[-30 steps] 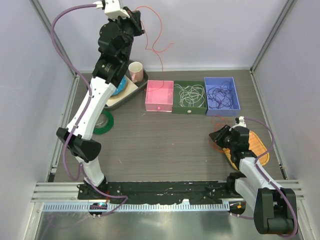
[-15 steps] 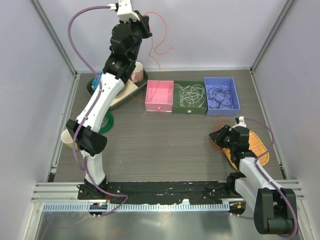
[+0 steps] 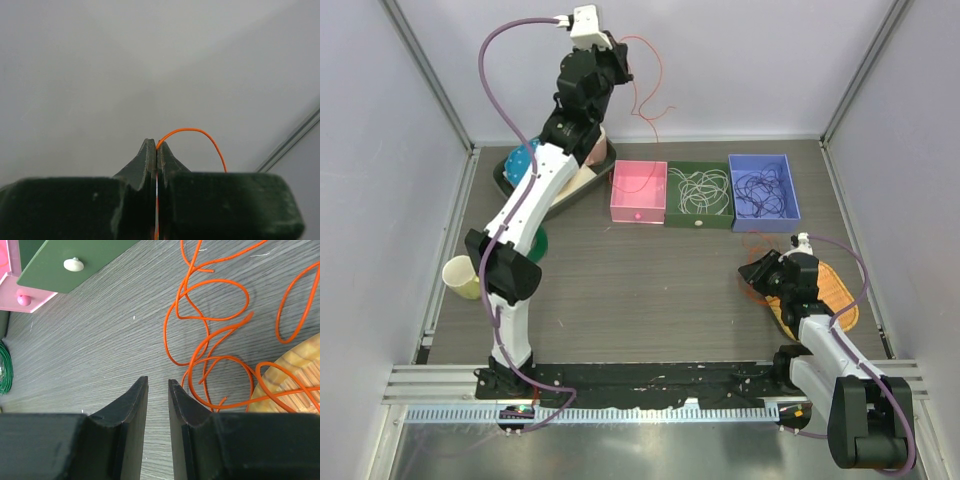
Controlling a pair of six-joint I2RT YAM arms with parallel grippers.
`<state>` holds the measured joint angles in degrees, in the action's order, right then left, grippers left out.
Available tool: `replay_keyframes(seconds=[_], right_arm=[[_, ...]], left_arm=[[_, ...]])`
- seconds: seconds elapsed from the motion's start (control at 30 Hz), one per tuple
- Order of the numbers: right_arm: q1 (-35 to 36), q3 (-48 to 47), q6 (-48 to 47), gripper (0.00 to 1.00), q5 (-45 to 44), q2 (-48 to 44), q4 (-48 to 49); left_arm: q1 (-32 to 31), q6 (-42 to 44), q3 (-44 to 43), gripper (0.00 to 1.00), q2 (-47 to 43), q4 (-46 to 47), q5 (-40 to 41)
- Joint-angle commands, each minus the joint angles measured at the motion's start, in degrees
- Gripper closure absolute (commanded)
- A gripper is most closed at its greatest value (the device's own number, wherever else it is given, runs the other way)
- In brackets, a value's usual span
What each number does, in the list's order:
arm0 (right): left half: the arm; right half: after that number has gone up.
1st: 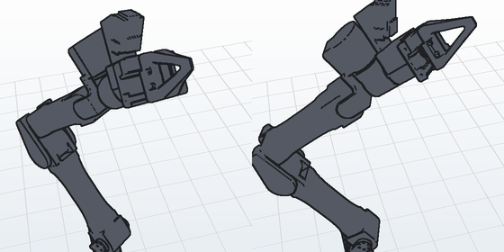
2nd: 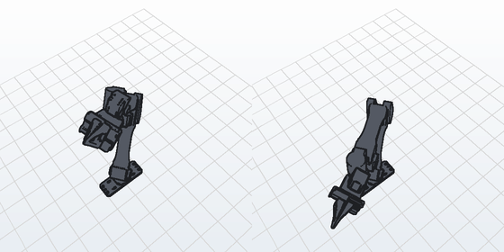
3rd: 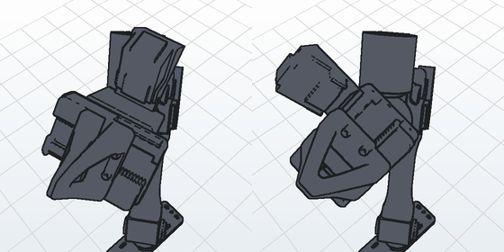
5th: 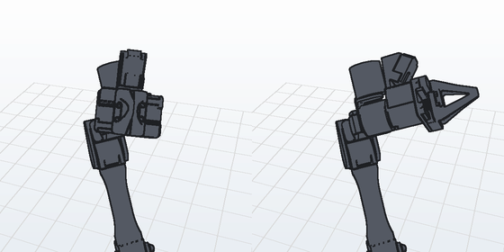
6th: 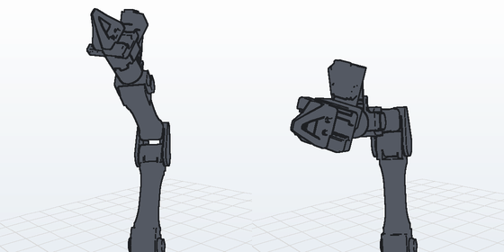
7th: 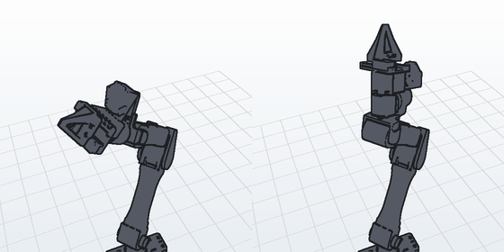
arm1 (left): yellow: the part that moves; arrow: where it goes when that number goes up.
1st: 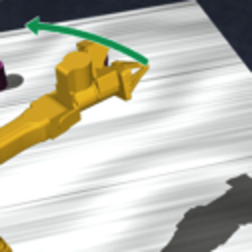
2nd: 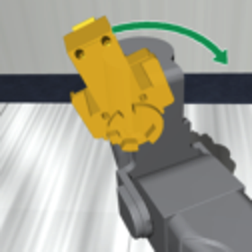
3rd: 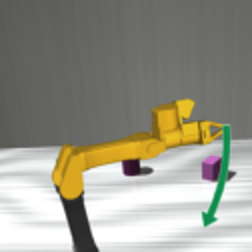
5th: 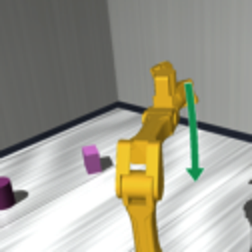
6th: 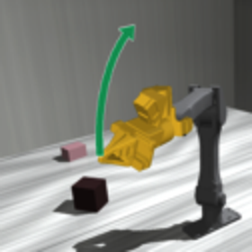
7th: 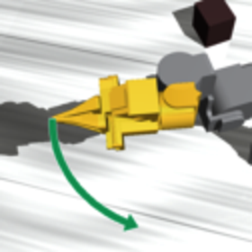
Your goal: Untangle the cables
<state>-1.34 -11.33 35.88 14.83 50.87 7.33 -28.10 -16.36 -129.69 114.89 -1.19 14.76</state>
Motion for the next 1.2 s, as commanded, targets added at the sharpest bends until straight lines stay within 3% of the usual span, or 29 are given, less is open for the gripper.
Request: replay_keyframes(seconds=[0.0,0.17,0.37,0.73,0.93,1.1,1.17], right_arm=[[-0.1,-0.3,-0.9,0.71,-0.9,-0.2,2.7],[-0.1,-0.4,-0.9,0.71,-0.6,0.0,2.9],[-0.1,-0.2,-0.6,0.71,-0.3,0.5,3.3],[-0.1,-0.1,-0.5,0.71,0.1,1.3,4.0],[-0.1,0.0,-0.5,0.71,0.1,1.2,4.0],[-0.1,0.0,-0.5,0.71,0.4,1.5,4.2],[-0.1,0.2,-0.5,0.71,0.3,1.4,4.2]], left_arm=[[0.1,-1.0,5.9,1.0,-2.9,2.7,-0.2],[0.1,-0.8,19.2,1.0,-7.1,4.4,3.2],[0.5,-1.4,26.5,1.0,-8.1,2.8,5.7],[1.8,-5.0,27.7,1.0,-1.8,-3.4,-3.4],[1.8,-7.2,29.3,1.0,1.1,-4.7,-2.4],[1.9,-8.8,24.8,1.0,5.0,-11.9,-1.9],[1.9,-9.1,24.2,0.93,5.6,-13.7,-1.6]])
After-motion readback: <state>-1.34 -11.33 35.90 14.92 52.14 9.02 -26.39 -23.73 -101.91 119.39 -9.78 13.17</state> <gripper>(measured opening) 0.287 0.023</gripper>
